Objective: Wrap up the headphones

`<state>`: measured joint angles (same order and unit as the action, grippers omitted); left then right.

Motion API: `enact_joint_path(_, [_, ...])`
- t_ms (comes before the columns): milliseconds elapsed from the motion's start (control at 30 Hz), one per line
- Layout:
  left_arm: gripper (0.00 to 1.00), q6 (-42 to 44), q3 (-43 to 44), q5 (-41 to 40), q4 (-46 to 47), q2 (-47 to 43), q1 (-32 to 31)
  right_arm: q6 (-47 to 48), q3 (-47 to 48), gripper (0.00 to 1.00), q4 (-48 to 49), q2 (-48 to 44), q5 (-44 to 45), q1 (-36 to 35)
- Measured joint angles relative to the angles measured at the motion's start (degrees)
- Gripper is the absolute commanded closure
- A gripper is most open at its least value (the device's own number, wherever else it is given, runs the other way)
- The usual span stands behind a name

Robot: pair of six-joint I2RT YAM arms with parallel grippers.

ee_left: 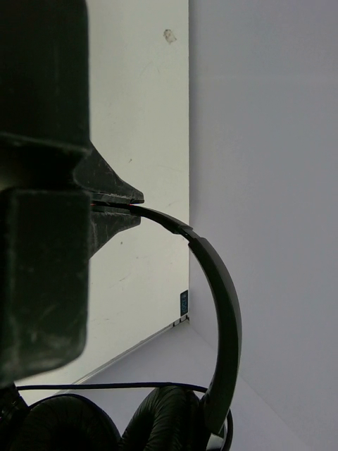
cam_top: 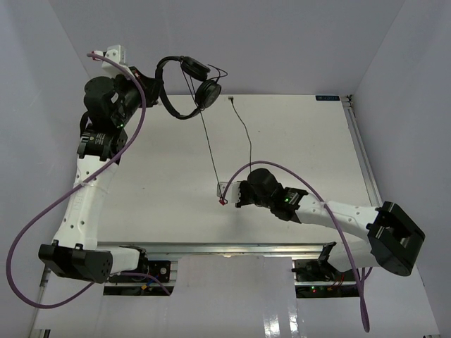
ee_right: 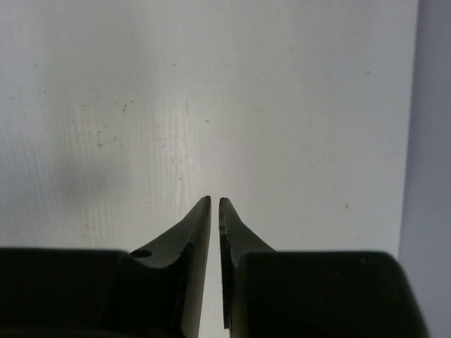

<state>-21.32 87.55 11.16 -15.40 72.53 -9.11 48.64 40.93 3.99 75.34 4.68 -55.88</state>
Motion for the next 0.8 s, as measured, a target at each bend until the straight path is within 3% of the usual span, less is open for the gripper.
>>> enact_joint_path(367, [1.00,-0.19,-6.45,-1.43,3.25,2.91,3.91,5.88,4.23,0.87,-0.08,-0.93,8.02,-1.97])
enact_joint_path(800, [1.00,11.79,-15.64,-10.81,5.82,9.00,4.73,19.65,12.42,0.88,1.00,-0.92,22.96,-2.32])
